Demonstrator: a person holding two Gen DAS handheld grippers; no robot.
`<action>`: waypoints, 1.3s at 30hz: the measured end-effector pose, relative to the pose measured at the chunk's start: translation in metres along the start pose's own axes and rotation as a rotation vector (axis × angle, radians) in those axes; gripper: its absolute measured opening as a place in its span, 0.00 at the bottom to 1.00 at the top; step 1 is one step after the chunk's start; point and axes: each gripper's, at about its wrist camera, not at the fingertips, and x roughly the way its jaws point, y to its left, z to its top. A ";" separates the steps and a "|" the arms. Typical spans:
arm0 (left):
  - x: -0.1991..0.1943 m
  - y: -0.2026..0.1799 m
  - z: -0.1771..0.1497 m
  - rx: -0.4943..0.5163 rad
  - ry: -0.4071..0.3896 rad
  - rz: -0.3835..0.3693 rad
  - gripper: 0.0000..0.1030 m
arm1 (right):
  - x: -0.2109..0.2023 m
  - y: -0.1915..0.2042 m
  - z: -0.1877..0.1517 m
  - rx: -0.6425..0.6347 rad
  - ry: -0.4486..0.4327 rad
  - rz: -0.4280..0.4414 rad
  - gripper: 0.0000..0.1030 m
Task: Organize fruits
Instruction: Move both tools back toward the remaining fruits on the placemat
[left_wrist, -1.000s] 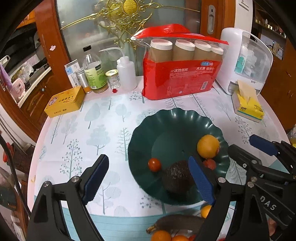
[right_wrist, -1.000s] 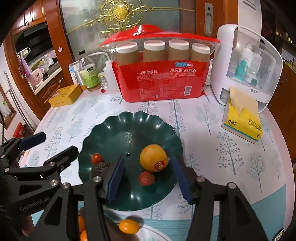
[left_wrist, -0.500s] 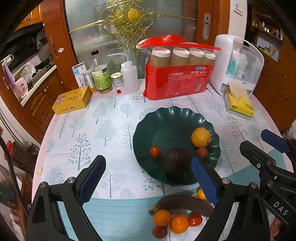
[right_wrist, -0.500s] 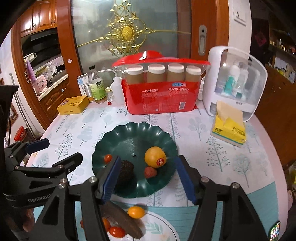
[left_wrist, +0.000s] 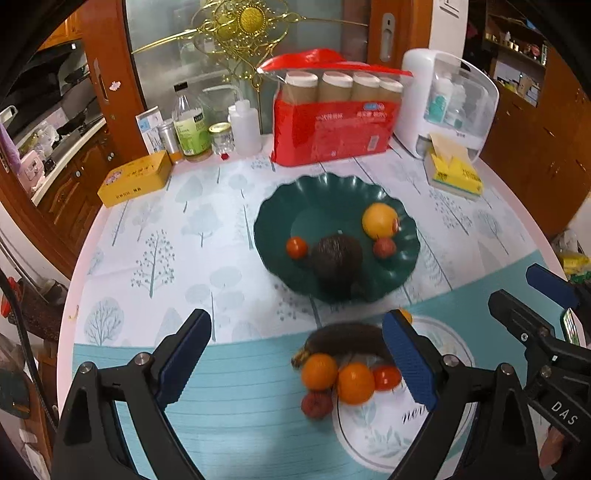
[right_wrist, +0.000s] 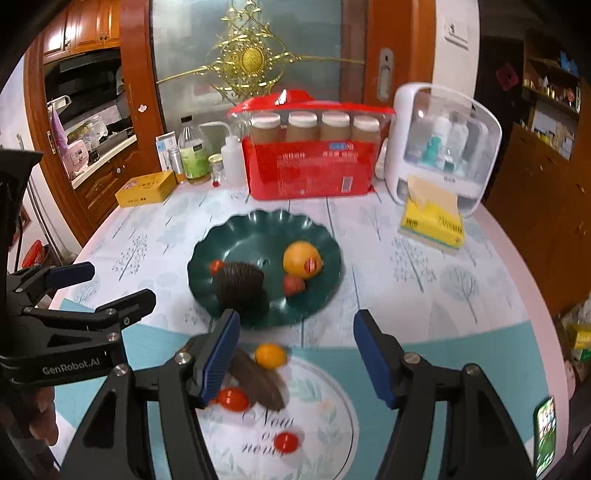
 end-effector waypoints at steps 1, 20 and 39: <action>-0.001 0.000 -0.003 0.002 -0.001 -0.001 0.91 | -0.003 0.001 -0.006 -0.003 0.005 -0.005 0.63; 0.024 0.006 -0.078 0.021 0.081 -0.109 0.90 | -0.007 0.000 -0.086 0.030 0.058 -0.012 0.63; 0.085 0.004 -0.109 -0.005 0.184 -0.119 0.62 | 0.050 -0.002 -0.130 0.070 0.165 0.009 0.62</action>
